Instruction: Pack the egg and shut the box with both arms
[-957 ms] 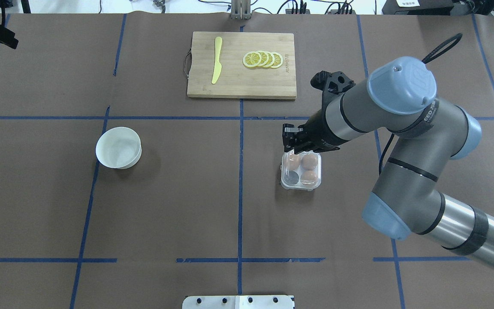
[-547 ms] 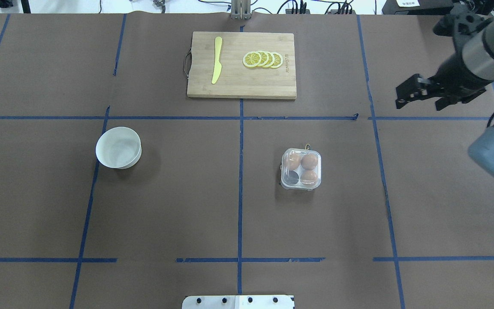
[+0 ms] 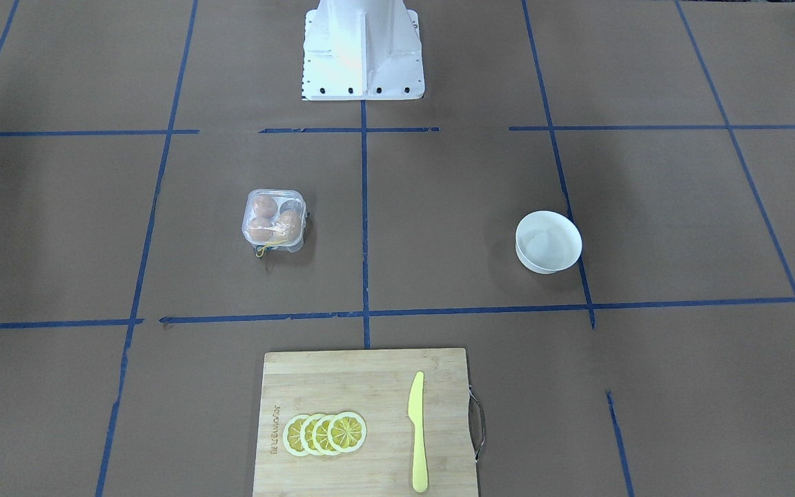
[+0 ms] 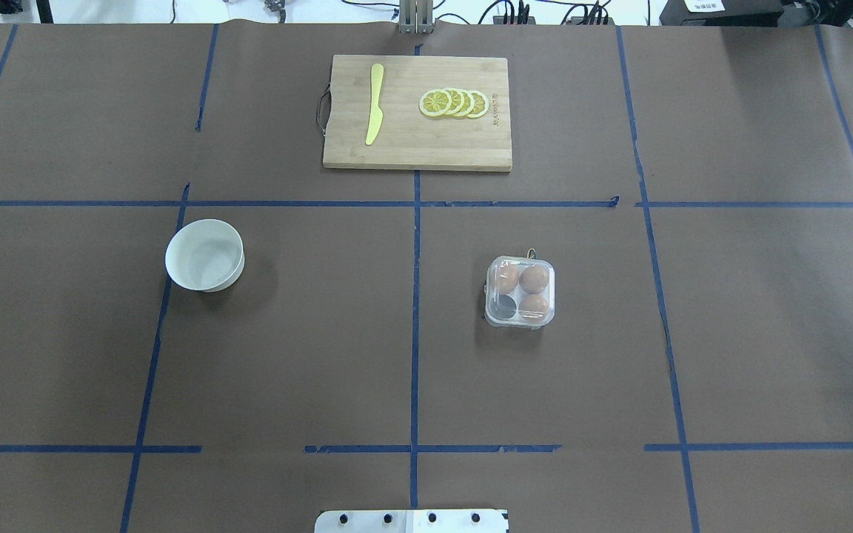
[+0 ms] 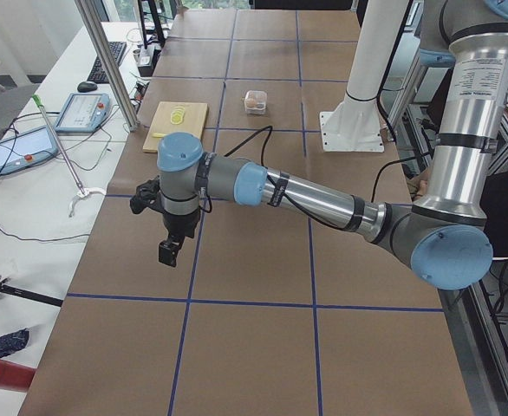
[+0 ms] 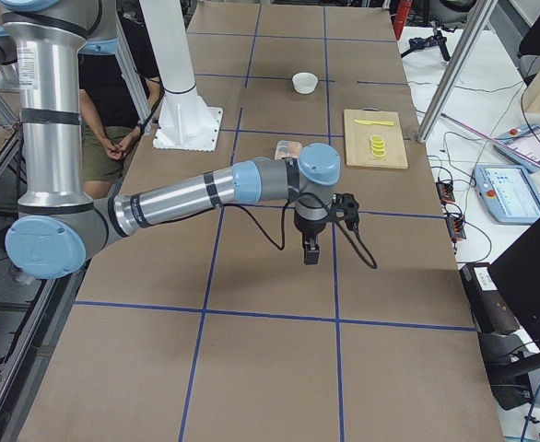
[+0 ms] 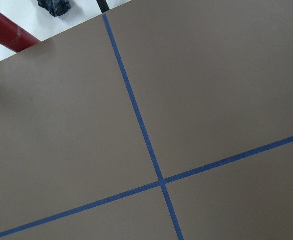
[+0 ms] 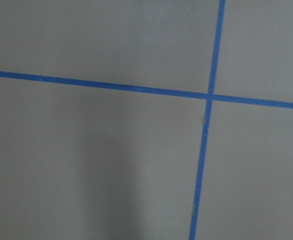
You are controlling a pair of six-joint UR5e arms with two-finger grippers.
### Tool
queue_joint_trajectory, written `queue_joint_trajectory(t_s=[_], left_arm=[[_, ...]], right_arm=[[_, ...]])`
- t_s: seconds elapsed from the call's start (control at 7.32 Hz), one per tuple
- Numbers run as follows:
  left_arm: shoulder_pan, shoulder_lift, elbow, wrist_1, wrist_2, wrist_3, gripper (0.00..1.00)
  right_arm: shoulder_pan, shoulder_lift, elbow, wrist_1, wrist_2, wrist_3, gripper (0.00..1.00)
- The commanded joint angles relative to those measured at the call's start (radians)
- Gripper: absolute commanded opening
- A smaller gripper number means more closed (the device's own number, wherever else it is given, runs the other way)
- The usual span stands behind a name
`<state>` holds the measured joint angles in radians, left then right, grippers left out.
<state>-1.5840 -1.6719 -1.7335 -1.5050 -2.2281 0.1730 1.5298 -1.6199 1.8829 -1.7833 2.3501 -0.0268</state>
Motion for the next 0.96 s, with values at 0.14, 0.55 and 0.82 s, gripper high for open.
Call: queue_joint_trajectory(t_s=[0.14,0.55,0.82], left_arm=[[-0.007,0.046,0.144,-0.338,-0.012,0.005,1.0],[0.001,0.107,0.217,-0.324,-0.015,-0.007,1.0],[0.001,0.09,0.16,-0.056,-0.039,-0.007,1.0]], right_arm=[[0.055,-0.06,-0.021,-0.004,-0.011,-0.028,1.0],[0.055,-0.071,-0.031,-0.005,-0.014,-0.031,1.0],[0.055,-0.068,-0.042,-0.005,-0.015,-0.031,1.0]])
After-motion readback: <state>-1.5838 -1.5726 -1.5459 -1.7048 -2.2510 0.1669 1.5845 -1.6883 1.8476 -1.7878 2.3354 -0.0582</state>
